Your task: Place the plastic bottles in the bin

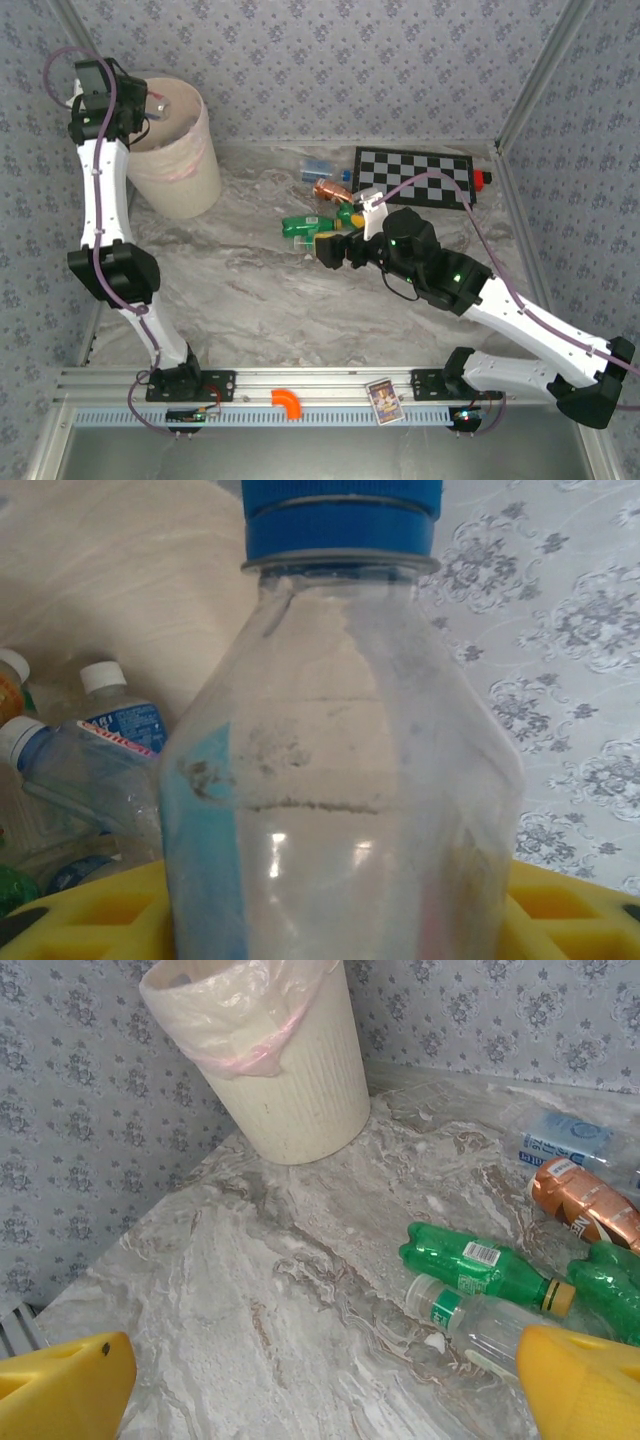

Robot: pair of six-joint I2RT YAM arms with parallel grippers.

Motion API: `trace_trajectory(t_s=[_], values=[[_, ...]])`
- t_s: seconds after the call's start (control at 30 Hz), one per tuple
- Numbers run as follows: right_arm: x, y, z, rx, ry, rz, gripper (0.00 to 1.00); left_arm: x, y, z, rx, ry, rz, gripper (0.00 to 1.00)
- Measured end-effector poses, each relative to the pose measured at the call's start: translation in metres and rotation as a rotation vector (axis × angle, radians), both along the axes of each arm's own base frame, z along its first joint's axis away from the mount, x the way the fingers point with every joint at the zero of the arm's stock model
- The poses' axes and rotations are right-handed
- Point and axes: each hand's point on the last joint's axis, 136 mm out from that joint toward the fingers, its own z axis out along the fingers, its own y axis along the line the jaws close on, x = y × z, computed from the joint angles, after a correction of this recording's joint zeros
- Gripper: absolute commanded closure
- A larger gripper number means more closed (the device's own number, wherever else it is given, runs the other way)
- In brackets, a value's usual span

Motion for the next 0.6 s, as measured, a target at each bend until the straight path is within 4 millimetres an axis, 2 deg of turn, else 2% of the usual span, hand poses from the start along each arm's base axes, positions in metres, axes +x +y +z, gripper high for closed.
trace_trajectory(t_s=[0.07, 0.13, 0.2, 0.47, 0.6], values=[[0.000, -0.001, 0.000, -0.001, -0.001, -0.004, 0.00, 0.001, -0.001, -0.003, -0.011, 0.008, -0.005, 0.19], [0.000, -0.002, 0.001, -0.001, -0.003, -0.008, 0.01, 0.001, -0.002, -0.004, -0.017, 0.014, -0.010, 0.17], [0.000, -0.002, 0.000, -0.003, -0.001, -0.008, 0.01, 0.001, -0.002, -0.002, -0.020, 0.011, -0.013, 0.09], [0.000, -0.002, -0.003, -0.002, 0.009, -0.011, 0.01, -0.004, -0.005, 0.005, -0.005, 0.012, -0.035, 0.06], [0.001, -0.003, -0.005, 0.004, 0.022, -0.022, 0.01, -0.012, -0.019, -0.001, 0.016, 0.036, -0.074, 0.05]])
